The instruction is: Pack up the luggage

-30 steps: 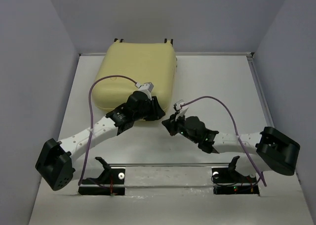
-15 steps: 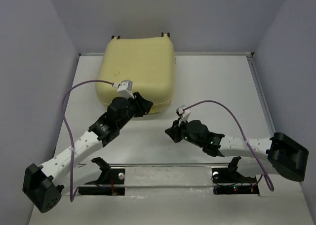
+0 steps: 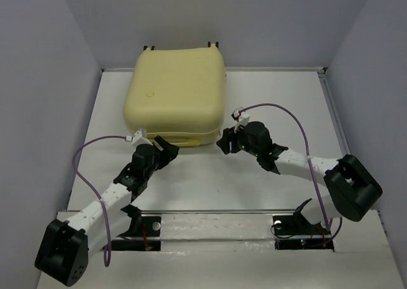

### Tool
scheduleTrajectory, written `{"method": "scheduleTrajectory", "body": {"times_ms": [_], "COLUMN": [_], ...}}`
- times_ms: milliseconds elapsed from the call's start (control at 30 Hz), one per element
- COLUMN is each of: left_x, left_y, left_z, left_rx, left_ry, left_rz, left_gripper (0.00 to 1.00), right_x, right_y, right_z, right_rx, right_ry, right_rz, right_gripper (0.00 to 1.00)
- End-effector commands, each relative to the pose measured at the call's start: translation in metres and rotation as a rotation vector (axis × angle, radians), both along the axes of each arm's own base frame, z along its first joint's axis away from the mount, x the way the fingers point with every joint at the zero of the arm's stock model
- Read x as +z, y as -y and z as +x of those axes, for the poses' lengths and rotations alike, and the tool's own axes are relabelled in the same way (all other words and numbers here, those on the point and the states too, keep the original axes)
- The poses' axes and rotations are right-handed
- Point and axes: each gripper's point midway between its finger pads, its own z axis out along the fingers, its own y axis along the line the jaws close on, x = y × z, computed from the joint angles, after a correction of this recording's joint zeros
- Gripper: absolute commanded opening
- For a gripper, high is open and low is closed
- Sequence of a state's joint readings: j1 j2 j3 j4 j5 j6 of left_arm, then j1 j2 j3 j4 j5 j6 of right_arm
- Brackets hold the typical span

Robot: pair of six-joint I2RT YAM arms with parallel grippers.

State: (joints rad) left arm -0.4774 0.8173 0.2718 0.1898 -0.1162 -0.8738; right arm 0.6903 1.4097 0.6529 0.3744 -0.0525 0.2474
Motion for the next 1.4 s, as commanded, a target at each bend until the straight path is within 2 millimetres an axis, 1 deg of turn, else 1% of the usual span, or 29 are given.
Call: {"method": "scheduleTrajectory", "body": {"times_ms": [0,33,67,133,167,200,233,300,333,367,400,467,533,567,600,667,767,800,833,867,900,933,1033,1100,1200,1233,1267,1300,1367], "left_x": [0.029,0.026,0.030,0.030,0.026,0.027,0.022,0.022,0.025,0.020,0.020,0.013,0.013,0.013,0.011,0.008,0.003,0.003,0.001,0.000,-0.001,-0.002,0.000,0.004,0.010,0.012,0.011,0.013,0.014], "left_y": [0.008,0.008,0.009,0.010,0.009,0.009,0.007,0.005,0.004,0.003,0.000,-0.005,-0.008,-0.008,-0.009,-0.008,-0.008,-0.008,-0.009,-0.010,-0.010,-0.011,-0.011,-0.011,-0.011,-0.011,-0.012,-0.011,-0.011], "left_z": [0.029,0.031,0.035,0.039,0.043,0.045,0.046,0.049,0.051,0.053,0.056,0.059,0.062,0.064,0.066,0.068,0.070,0.070,0.070,0.070,0.070,0.069,0.067,0.067,0.065,0.065,0.063,0.063,0.062], "left_rx": [0.017,0.024,0.027,0.034,0.044,0.055,0.074,0.097,0.114,0.128,0.148,0.189,0.217,0.229,0.242,0.246,0.259,0.259,0.262,0.265,0.266,0.265,0.259,0.252,0.241,0.239,0.238,0.235,0.229], "left_ry": [0.109,0.105,0.121,0.116,0.104,0.104,0.098,0.107,0.118,0.107,0.115,0.103,0.113,0.118,0.122,0.115,0.108,0.109,0.107,0.105,0.105,0.104,0.112,0.126,0.145,0.154,0.153,0.158,0.161], "left_rz": [-0.120,-0.124,-0.136,-0.133,-0.127,-0.138,-0.134,-0.149,-0.168,-0.165,-0.166,-0.163,-0.178,-0.186,-0.198,-0.207,-0.214,-0.215,-0.207,-0.205,-0.203,-0.200,-0.199,-0.200,-0.199,-0.200,-0.197,-0.200,-0.200], "left_gripper": [0.81,0.81,0.81,0.80,0.78,0.75,0.74,0.72,0.71,0.71,0.71,0.71,0.71,0.68,0.59,0.50,0.35,0.21,0.15,0.06,0.06,0.06,0.06,0.06,0.06,0.06,0.06,0.06,0.06], "right_x": [0.026,0.024,0.025,0.024,0.021,0.029,0.030,0.028,0.036,0.039,0.043,0.047,0.051,0.051,0.053,0.050,0.045,0.045,0.042,0.043,0.041,0.040,0.038,0.038,0.034,0.033,0.033,0.034,0.027], "right_y": [-0.015,-0.017,-0.014,-0.012,-0.018,-0.021,-0.023,-0.024,-0.027,-0.028,-0.028,-0.028,-0.029,-0.029,-0.029,-0.031,-0.033,-0.033,-0.032,-0.031,-0.031,-0.032,-0.032,-0.029,-0.029,-0.028,-0.026,-0.025,-0.018], "right_z": [0.018,0.023,0.030,0.039,0.035,0.037,0.037,0.035,0.037,0.036,0.036,0.036,0.038,0.039,0.041,0.042,0.047,0.048,0.050,0.051,0.052,0.052,0.054,0.057,0.057,0.056,0.054,0.052,0.042], "right_rx": [0.121,0.141,0.128,0.126,0.163,0.169,0.178,0.185,0.189,0.190,0.188,0.177,0.168,0.159,0.152,0.155,0.140,0.137,0.126,0.122,0.121,0.121,0.124,0.115,0.115,0.109,0.109,0.108,0.102], "right_ry": [0.114,0.123,0.129,0.136,0.131,0.171,0.182,0.190,0.222,0.228,0.250,0.261,0.280,0.277,0.285,0.271,0.258,0.262,0.261,0.265,0.263,0.263,0.261,0.261,0.254,0.250,0.249,0.255,0.246], "right_rz": [0.004,-0.001,-0.001,0.002,0.013,0.039,0.049,0.065,0.091,0.111,0.132,0.157,0.174,0.184,0.194,0.204,0.207,0.208,0.201,0.199,0.194,0.190,0.178,0.176,0.170,0.171,0.174,0.181,0.181], "right_gripper": [0.60,0.61,0.61,0.61,0.61,0.59,0.59,0.58,0.56,0.54,0.52,0.49,0.43,0.41,0.34,0.30,0.31,0.32,0.33,0.35,0.39,0.40,0.41,0.40,0.29,0.29,0.32,0.40,0.48]}}
